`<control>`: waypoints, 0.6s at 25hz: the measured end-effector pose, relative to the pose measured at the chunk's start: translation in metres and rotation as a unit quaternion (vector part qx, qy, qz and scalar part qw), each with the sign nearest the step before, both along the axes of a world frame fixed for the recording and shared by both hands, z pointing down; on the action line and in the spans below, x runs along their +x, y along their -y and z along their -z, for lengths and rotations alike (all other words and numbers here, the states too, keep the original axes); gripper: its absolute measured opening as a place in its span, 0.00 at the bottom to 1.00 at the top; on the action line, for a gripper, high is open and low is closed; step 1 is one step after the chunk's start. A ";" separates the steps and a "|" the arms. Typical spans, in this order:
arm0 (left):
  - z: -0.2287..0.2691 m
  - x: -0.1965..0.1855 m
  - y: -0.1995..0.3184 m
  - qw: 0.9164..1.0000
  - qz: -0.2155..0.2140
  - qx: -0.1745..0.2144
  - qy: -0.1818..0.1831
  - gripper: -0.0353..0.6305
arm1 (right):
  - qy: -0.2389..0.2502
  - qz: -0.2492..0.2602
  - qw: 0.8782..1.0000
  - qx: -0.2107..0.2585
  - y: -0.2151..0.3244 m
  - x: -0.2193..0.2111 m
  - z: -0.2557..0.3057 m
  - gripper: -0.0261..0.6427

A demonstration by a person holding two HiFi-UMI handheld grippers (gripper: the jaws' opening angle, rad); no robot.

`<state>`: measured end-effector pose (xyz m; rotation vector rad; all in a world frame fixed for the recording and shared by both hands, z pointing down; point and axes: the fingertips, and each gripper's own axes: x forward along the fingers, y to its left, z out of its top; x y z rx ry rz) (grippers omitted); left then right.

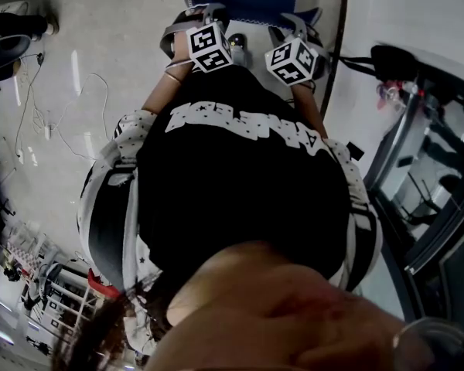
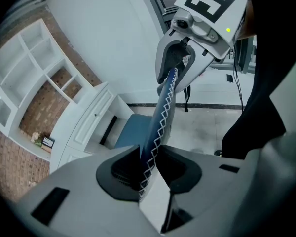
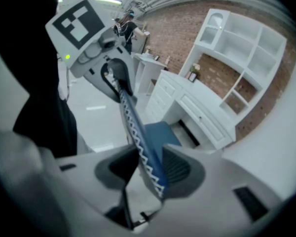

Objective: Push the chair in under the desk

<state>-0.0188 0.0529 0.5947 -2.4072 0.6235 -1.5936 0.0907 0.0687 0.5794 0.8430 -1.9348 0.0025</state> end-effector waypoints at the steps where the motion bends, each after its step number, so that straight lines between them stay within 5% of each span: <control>1: -0.001 0.002 0.003 1.000 -0.002 0.003 0.002 0.25 | -0.002 -0.004 1.000 0.002 0.003 0.002 -0.001 0.29; 15: -0.002 0.019 0.030 1.000 -0.014 0.000 -0.004 0.24 | -0.003 -0.007 1.000 0.000 0.032 0.018 -0.003 0.29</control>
